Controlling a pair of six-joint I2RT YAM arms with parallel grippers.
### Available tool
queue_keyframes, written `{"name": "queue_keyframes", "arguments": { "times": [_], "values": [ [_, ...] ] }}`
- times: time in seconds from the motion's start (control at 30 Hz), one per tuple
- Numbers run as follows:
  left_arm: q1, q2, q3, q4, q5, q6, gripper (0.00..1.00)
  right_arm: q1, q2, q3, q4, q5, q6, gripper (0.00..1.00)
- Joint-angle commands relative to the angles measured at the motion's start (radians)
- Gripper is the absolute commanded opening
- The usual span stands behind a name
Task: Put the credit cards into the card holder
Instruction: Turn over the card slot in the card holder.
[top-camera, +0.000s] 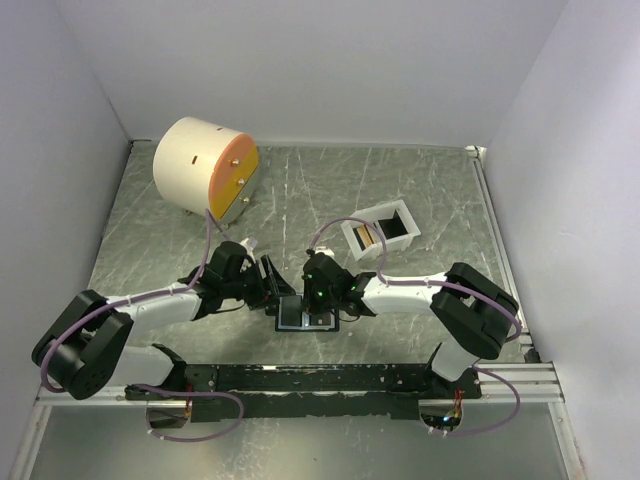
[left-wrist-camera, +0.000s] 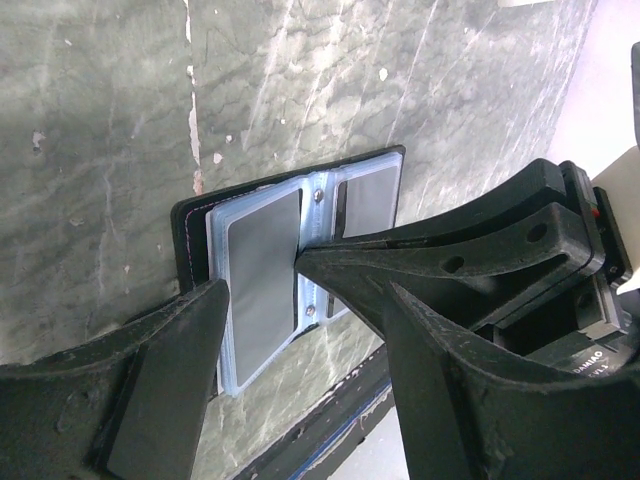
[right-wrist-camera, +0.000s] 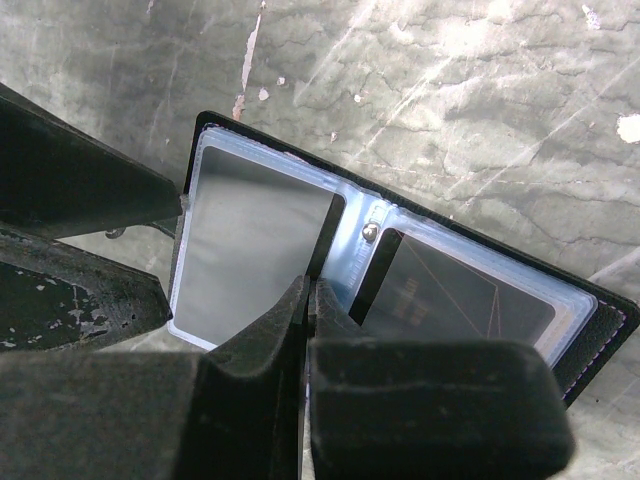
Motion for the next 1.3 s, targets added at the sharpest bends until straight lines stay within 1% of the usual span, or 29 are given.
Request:
{"name": "queue_keyframes", "arguments": {
  "times": [0.0, 0.23, 0.4, 0.6, 0.77, 0.93, 1.27],
  "values": [
    [0.008, 0.005, -0.019, 0.036, 0.008, 0.005, 0.74, 0.005, 0.013, -0.021, -0.052, 0.031, -0.002, 0.0],
    [0.007, 0.007, -0.018, 0.026, -0.003, 0.006, 0.74, 0.005, 0.011, -0.026, -0.045, 0.027, -0.001, 0.0],
    [0.007, 0.022, -0.028, 0.062, 0.013, -0.009, 0.74, 0.006, 0.006, -0.029, -0.044, 0.023, 0.005, 0.0],
    [0.007, 0.026, -0.029, 0.068, 0.015, -0.017, 0.74, 0.005, 0.002, -0.025, -0.044, 0.023, -0.002, 0.0],
    [0.007, 0.029, -0.029, 0.084, 0.03, -0.028, 0.73, 0.005, -0.009, -0.038, -0.037, 0.024, -0.001, 0.0],
    [0.006, 0.028, -0.046, 0.136, 0.053, -0.054, 0.73, 0.005, -0.014, -0.041, -0.037, 0.025, -0.001, 0.0],
    [-0.004, -0.001, -0.04, 0.163, 0.09, -0.088, 0.74, 0.005, -0.025, -0.04, -0.026, 0.022, -0.002, 0.0]
  ]
}}
